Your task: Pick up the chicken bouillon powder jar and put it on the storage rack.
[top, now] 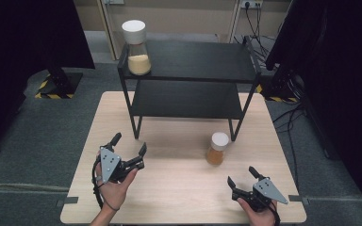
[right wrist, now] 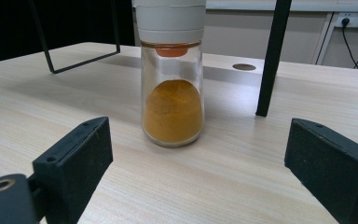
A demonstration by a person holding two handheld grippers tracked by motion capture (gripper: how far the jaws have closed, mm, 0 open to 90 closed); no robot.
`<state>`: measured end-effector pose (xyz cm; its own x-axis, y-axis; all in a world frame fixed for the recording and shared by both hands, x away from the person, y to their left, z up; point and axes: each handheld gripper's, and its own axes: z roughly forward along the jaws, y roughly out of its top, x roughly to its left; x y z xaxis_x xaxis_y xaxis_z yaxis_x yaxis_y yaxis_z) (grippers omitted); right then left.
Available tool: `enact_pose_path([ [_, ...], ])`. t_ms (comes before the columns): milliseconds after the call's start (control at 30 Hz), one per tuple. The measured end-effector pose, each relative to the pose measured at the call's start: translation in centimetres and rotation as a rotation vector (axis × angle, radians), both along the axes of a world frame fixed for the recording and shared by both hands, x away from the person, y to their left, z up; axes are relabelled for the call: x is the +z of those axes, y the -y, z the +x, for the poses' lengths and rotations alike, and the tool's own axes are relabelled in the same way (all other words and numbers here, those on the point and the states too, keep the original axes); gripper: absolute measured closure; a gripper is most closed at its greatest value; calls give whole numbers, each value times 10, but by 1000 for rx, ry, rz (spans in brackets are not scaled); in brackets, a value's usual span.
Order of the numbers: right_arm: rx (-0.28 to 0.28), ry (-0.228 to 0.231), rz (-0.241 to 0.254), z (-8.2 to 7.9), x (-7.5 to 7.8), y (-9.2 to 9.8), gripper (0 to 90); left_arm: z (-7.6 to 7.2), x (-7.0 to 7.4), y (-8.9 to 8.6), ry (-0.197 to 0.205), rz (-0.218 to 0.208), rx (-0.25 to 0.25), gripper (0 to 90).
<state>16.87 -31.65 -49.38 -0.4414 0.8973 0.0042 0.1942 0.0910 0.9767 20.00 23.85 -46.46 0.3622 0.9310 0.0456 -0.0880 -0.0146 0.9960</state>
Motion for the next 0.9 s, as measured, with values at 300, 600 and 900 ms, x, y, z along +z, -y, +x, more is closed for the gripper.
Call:
enact_pose_path([
  [300, 1, -1, -2, 0, 0, 0, 79, -2, -20, -7, -38, -18, -24, 83],
  [600, 1, 1, -2, 0, 0, 0, 79, -3, -35, -11, -101, -14, -33, 83],
  [900, 4, 0, -3, 0, 0, 0, 79, -4, -48, -12, -168, -49, -36, 74],
])
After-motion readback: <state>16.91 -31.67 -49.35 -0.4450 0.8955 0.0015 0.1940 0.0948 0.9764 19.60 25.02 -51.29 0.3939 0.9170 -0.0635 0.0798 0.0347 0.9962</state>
